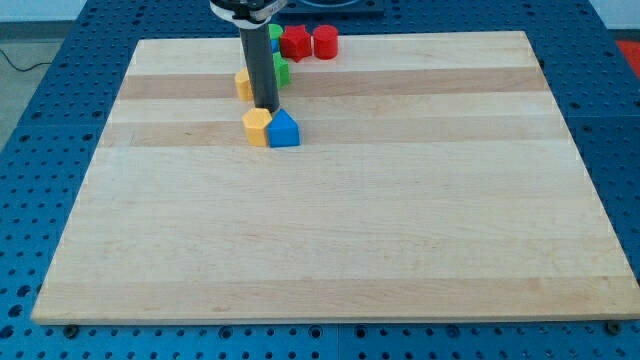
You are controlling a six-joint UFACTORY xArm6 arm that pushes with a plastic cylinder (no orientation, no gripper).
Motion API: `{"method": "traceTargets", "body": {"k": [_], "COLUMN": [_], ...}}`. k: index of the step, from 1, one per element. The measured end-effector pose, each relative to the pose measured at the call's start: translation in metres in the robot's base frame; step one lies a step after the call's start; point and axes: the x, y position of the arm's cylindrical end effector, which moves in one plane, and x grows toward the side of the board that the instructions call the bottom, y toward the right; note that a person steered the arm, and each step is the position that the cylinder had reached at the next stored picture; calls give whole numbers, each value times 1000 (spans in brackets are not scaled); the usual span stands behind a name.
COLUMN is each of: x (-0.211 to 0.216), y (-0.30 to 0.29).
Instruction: Move your arm towards the top left center of the board
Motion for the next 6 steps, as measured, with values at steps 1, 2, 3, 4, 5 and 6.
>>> {"method": "traceTargets", "body": {"k": [1, 2, 3, 4, 5, 6], "x": [0, -1, -1, 10, 0, -19], "y": [24, 55, 55, 11, -55, -122]}}
